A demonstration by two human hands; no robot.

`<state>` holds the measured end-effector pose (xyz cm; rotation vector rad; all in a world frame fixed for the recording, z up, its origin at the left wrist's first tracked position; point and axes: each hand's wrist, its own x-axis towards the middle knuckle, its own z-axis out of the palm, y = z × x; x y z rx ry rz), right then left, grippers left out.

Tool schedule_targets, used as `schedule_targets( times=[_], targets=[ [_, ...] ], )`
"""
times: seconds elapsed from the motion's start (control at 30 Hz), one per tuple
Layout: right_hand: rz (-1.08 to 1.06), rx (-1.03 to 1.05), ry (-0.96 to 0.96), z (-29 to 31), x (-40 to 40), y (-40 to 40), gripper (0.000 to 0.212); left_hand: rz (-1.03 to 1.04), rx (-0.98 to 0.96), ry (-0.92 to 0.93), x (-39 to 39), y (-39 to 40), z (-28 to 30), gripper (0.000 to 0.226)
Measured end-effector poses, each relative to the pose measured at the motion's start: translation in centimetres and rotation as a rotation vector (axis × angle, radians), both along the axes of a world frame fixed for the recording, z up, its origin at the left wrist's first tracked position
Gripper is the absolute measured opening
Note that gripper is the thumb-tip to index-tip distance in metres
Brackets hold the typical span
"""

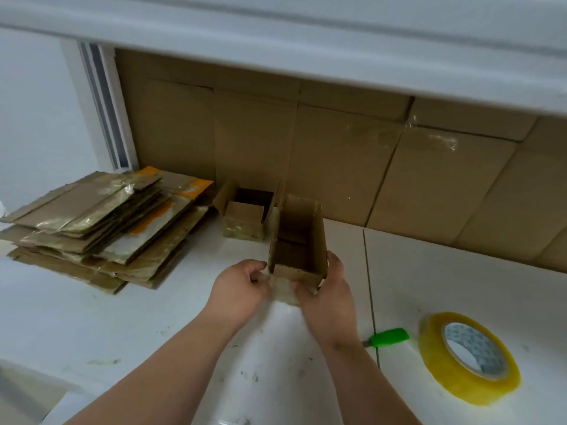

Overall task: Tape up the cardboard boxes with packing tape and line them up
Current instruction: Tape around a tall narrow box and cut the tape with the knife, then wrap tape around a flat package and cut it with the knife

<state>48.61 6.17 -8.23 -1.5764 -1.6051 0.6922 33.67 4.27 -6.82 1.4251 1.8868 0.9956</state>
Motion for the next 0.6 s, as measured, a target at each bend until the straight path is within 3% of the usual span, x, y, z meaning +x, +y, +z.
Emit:
schedule_targets(
  times=[0.07, 0.23, 0.4, 0.6],
  targets=[
    [0.002, -0.005, -0.031, 0.2, -0.2, 1.1, 0.067, 0.043, 0.021, 0.016, -0.2, 0.5, 0.3, 0.035],
    [0.026, -0.021, 0.014, 0.9, -1.0, 4.1, 0.065, 0.161, 0.016, -0.033, -1.9, 1.1, 1.2, 0.022],
    [0.076, -0.076, 0.106, 1.1, -2.0, 6.8, 0.057, 0.219, -0.007, -0.226, -3.4, 0.5, 1.1, 0.022],
    [-0.027, -0.057, 0.138, -0.9, -2.9, 6.0, 0.073, 0.302, 0.04, -0.281, -4.5, -0.3, 0.5, 0.015]
  ],
)
